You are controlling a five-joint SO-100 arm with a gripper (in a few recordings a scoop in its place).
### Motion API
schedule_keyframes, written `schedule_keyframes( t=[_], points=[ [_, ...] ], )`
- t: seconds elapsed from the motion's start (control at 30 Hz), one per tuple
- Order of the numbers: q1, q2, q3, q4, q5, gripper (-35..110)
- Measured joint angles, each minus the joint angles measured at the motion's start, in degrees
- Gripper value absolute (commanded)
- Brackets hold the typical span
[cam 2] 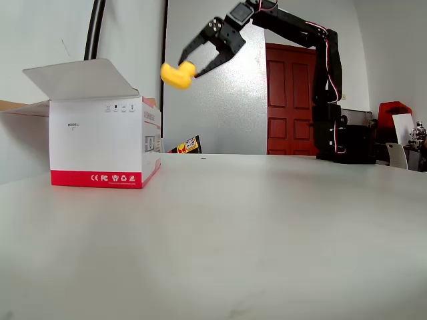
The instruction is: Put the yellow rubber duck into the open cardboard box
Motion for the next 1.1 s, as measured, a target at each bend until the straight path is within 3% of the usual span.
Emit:
schedule_keyframes(
  t=[0.5,1.1],
  points=[
    [-7.7,-17.4,-21.0,0.4,0.0,11],
    [-14.9,-24.8,-27.2,0.4,2.2,12]
  ],
)
